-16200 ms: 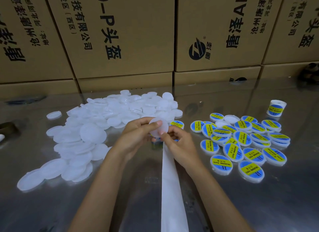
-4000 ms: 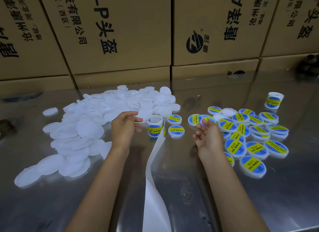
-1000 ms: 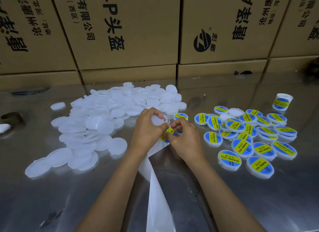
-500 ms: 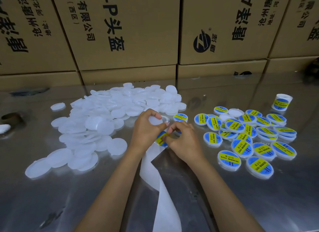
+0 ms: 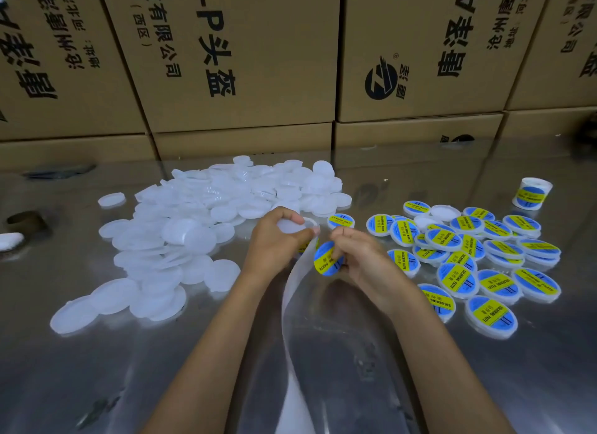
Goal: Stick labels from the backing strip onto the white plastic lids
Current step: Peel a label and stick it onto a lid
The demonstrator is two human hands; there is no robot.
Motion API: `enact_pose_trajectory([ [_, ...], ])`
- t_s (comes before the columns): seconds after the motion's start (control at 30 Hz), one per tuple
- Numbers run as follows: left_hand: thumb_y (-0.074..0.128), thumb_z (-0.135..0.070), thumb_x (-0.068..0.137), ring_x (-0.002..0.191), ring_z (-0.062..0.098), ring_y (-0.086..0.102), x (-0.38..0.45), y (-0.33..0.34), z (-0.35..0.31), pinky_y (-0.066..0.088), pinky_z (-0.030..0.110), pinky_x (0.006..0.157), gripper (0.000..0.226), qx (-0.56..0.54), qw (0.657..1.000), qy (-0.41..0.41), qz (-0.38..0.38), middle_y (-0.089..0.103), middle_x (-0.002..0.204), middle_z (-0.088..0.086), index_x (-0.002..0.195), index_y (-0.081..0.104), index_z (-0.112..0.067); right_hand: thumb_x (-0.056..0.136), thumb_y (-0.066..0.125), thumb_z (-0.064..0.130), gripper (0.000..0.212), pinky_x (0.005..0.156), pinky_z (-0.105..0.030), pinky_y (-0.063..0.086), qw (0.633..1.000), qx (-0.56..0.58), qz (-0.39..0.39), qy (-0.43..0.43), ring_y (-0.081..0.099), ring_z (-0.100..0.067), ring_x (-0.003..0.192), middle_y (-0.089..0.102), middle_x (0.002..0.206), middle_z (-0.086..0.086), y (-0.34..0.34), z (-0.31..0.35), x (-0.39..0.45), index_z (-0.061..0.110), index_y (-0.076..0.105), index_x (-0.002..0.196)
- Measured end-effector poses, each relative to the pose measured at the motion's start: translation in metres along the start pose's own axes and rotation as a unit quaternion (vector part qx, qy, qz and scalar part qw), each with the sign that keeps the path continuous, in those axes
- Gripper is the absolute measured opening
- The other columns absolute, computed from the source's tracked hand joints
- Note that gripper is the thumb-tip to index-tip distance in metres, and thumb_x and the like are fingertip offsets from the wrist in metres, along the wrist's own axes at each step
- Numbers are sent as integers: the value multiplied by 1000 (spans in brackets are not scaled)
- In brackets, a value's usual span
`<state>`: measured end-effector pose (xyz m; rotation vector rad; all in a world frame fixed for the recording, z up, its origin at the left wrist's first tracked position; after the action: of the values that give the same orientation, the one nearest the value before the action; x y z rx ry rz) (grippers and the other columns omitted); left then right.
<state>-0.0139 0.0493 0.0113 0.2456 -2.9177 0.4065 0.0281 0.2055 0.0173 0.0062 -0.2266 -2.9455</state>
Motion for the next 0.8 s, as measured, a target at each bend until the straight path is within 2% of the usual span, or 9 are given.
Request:
enact_pose_trajectory([
  [0.07, 68, -22, 89, 82, 13, 63, -3, -4, -8, 55, 38, 78, 8, -49, 999, -19, 0, 69, 88, -11, 83, 73, -21, 81, 47, -7, 30, 66, -29, 48, 999, 49, -13, -17, 57, -13, 60, 58, 65, -3, -1, 2, 1, 15, 49, 61],
  [0.13, 47, -10, 95, 78, 15, 61, -5, -8, -15, 52, 36, 70, 34, -111, 993, -27, 13, 68, 99, -6, 87, 77, -23, 80, 53, -6, 23, 64, -26, 50, 994, 100, -31, -30, 59, -14, 64, 59, 69, -4, -2, 4, 3, 14, 48, 69],
  [0.2, 38, 2, 93, 72, 14, 64, -7, -12, -24, 53, 30, 64, 46, -144, 989, -19, 33, 66, 109, -1, 101, 76, -22, 84, 55, -7, 25, 62, -25, 53, 988, 139, -54, -40, 62, -17, 66, 63, 73, -6, -3, 5, 4, 15, 49, 74],
  [0.3, 46, 10, 93, 87, 24, 74, -13, -13, -34, 59, 28, 75, 51, -165, 984, 5, 73, 65, 114, 0, 123, 66, -26, 86, 60, -6, 26, 64, -27, 52, 983, 135, -101, -78, 64, -18, 68, 64, 75, -5, -3, 7, 5, 17, 51, 79],
  [0.37, 54, 9, 94, 94, 23, 74, -16, -10, -37, 60, 27, 78, 51, -157, 984, 16, 85, 66, 109, 2, 130, 62, -26, 85, 66, -5, 25, 68, -30, 50, 979, 103, -137, -115, 64, -17, 70, 66, 74, -1, -2, 8, 6, 15, 52, 84],
  [0.53, 58, 5, 96, 96, 27, 75, -23, -2, -43, 60, 31, 86, 46, -156, 978, -1, 137, 73, 115, 13, 136, 61, -18, 80, 74, -4, 28, 60, -22, 51, 964, 36, -195, -176, 61, -9, 66, 64, 79, 1, 4, 10, 4, 16, 55, 86],
  [0.67, 52, 4, 97, 95, 24, 75, -25, 0, -45, 60, 28, 85, 47, -162, 974, -5, 156, 77, 107, 8, 136, 61, -19, 80, 73, -8, 32, 53, -21, 49, 958, 10, -210, -196, 60, -7, 61, 60, 79, 0, 6, 11, 4, 15, 52, 85],
  [0.8, 50, 4, 97, 96, 21, 75, -25, 2, -45, 60, 25, 80, 46, -164, 973, -7, 165, 78, 105, 5, 135, 63, -20, 80, 73, -8, 32, 54, -23, 50, 954, -14, -220, -205, 61, -9, 63, 60, 86, -7, 7, 12, 4, 15, 51, 86],
])
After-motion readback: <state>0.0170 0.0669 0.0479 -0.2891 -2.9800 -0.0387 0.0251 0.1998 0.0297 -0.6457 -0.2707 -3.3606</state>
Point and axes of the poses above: each hand's wrist, its own x-axis towards the middle knuckle, its own y-axis out of the palm, z = x × y, the point moved 1 cm from there along x, towards the middle knuckle
